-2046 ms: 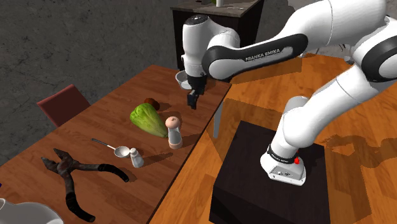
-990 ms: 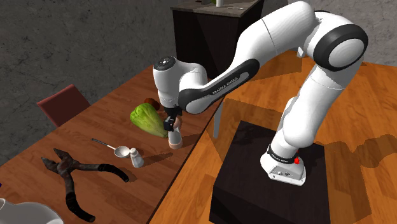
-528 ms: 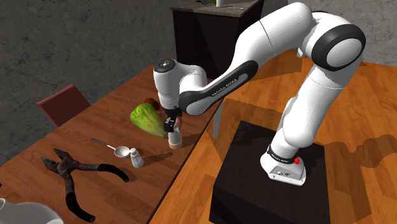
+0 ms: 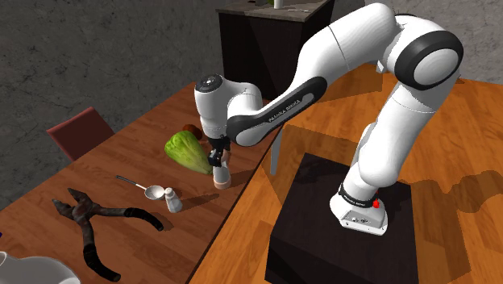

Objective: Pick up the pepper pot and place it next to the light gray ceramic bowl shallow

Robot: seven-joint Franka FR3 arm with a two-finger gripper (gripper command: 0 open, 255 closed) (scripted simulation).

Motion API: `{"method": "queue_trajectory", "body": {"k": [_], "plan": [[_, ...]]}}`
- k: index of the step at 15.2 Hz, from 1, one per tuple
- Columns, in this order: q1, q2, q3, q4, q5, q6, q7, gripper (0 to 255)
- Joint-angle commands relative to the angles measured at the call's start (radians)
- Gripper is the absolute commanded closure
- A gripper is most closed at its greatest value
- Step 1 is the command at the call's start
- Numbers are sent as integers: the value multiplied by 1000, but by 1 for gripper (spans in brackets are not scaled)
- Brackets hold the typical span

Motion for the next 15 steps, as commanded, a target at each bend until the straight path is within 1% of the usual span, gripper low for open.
{"method": "queue_trajectory", "body": {"k": [1, 3, 15], "plan": [[0, 0, 0, 0, 0, 0, 0, 255], [0, 0, 0, 0, 0, 0, 0, 255], [4, -67, -6, 96, 47, -152, -55, 255]]}}
